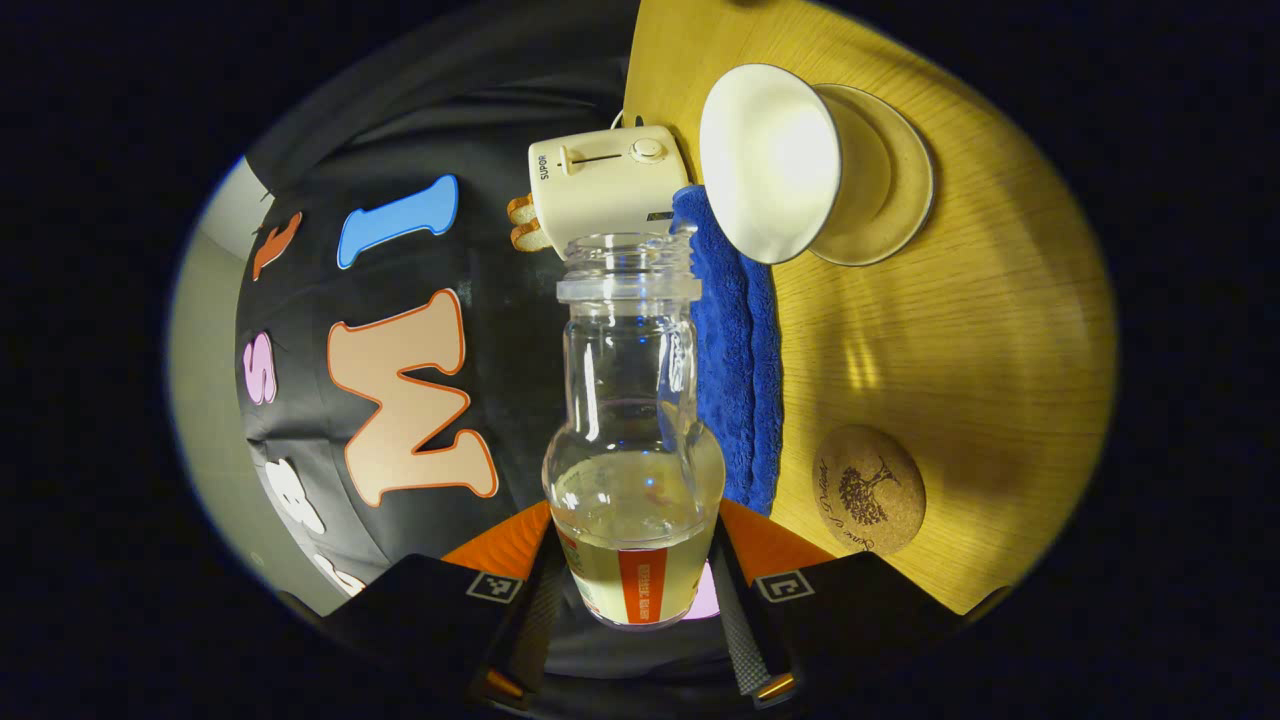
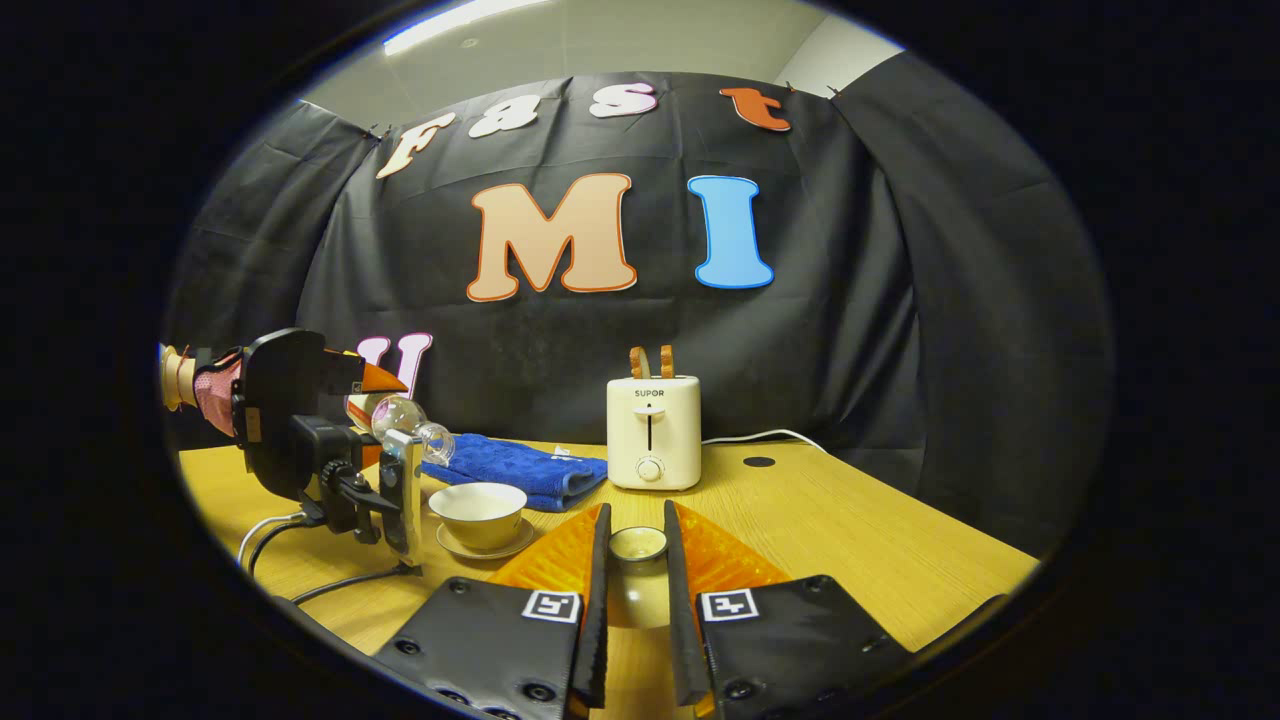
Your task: Open the teacup lid with one hand, grasp the water bottle and pour water into the teacup with the other hand; after pouring, place the water bottle on the coaster and then close the teacup lid.
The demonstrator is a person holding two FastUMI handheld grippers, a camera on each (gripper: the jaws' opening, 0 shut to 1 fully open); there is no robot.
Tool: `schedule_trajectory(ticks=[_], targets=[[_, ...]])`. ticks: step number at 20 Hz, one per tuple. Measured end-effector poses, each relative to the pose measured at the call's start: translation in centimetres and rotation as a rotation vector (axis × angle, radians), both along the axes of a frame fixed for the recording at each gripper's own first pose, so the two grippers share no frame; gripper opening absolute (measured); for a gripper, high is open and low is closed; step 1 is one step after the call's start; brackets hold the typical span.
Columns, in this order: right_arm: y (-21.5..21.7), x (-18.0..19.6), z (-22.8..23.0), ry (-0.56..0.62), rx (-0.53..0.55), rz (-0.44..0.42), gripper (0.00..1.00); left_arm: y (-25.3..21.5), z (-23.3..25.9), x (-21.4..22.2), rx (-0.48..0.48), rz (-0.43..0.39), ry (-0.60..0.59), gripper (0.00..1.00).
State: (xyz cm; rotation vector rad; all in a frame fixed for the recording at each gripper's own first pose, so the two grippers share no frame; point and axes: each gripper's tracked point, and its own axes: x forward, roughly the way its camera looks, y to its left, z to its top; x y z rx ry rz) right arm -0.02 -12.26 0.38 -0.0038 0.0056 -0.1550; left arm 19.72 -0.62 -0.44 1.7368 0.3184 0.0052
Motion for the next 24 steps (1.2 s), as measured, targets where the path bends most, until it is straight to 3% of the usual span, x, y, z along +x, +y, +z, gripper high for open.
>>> schedule_trajectory(ticks=[24], targets=[[-0.2, 0.0, 0.0, -0.002, -0.003, -0.010, 0.29, -0.8, 1.8, 0.4, 0.177, -0.056, -0.002, 0.70]])
